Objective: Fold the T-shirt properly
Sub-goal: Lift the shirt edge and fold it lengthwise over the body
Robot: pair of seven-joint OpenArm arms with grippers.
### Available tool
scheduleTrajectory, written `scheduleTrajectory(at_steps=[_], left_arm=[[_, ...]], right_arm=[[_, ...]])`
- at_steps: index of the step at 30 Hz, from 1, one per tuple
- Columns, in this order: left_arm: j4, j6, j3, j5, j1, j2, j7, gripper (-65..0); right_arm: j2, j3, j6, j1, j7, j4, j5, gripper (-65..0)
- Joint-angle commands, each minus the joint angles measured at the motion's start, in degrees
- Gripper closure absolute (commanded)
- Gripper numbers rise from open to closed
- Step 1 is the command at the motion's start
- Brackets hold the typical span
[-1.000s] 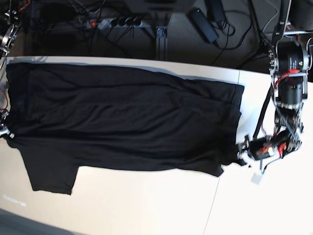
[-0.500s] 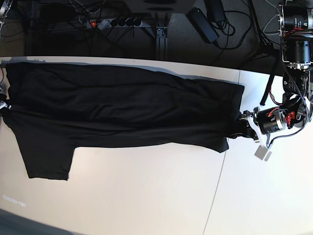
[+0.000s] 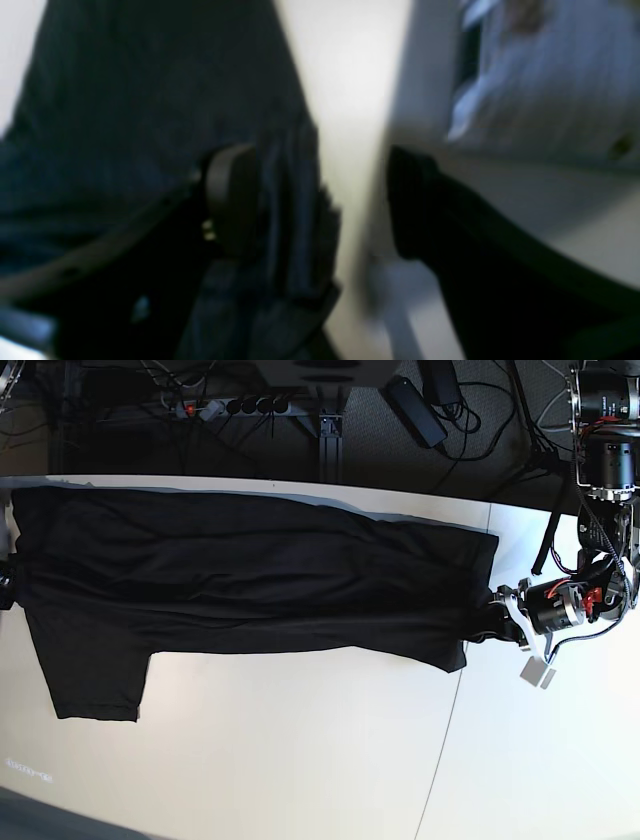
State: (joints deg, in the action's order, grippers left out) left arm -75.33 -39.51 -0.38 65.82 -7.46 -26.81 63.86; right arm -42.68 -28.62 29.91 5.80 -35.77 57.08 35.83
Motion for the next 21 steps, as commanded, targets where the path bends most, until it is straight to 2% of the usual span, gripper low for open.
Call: scheduleTrajectory(at_steps=[1,5,8,13,21], left_arm=[[-0.96,-0.49,-0.33,1.2,-0.96,-0.81,-0.92,0.0],[-0.96,-0.49,-0.33,1.22,-0.76,-0.83,-0.76,0.0],[-0.96,-0.49,-0.33,1.22,-0.76,-0.85,-0.59,0.0],[-0.96,-0.49,-0.33,1.25,-0.74,-0.85,-0.59,0.0],[-0.96,-0.49,-0.33,2.34,-0.61,-0.85,-0.59,0.0]], right_arm=[[-1.18,-0.46,3.08,2.73,1.49,0.52,-1.36,-39.8],[0.66,0.02,2.36,9.31,2.49,-5.68,-6.84,-39.6],[0.9,0.04,1.86,14.64,6.14,-15.5,-9.62,-39.6],[0.94,0.04,1.79,21.31,9.05,-30.23,-10.91,-39.4],[3.37,0.04,1.81,24.22,9.07,-32.46,-13.68,-39.4]])
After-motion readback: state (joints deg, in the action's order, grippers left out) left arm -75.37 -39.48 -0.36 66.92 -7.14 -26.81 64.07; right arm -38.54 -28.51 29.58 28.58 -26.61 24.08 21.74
